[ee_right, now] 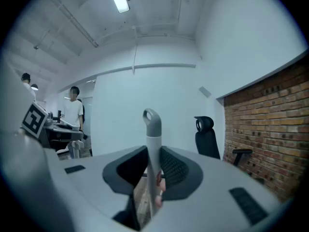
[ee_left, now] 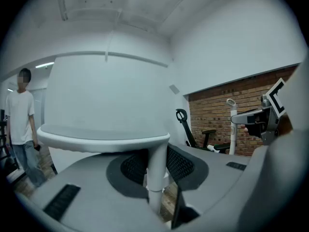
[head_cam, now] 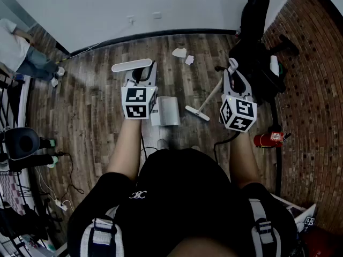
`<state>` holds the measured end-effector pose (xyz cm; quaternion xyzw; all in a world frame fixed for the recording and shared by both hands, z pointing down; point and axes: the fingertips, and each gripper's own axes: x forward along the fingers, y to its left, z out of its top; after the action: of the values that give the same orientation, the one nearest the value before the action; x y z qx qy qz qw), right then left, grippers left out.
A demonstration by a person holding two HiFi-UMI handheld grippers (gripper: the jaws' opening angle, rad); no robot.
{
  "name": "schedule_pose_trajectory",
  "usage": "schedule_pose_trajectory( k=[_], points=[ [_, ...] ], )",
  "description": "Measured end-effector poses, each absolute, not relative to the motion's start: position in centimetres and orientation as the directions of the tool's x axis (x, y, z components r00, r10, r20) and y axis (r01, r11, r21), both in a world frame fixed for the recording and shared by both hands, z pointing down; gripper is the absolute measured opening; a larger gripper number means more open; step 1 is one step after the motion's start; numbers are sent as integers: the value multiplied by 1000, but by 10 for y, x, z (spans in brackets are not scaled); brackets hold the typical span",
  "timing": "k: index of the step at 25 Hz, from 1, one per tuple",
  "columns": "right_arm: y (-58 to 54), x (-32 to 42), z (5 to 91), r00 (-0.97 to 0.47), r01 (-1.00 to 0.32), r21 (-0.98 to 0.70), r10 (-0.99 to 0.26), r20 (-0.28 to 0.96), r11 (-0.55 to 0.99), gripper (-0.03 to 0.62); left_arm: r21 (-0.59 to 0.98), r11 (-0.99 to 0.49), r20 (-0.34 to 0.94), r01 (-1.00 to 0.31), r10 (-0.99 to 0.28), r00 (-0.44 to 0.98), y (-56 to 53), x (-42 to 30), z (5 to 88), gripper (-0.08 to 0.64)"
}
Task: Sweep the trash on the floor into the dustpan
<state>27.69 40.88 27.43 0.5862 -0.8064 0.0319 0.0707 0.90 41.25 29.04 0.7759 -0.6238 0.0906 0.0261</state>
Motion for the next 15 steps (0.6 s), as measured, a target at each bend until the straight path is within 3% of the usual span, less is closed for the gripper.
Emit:
schedule_pose_trajectory(
  k=[15],
  points=[
    [403,258,284,-274,-958,34,-943,191,286,95,-69,-251,180,-966,-955,235,399,4,299,100]
  ],
)
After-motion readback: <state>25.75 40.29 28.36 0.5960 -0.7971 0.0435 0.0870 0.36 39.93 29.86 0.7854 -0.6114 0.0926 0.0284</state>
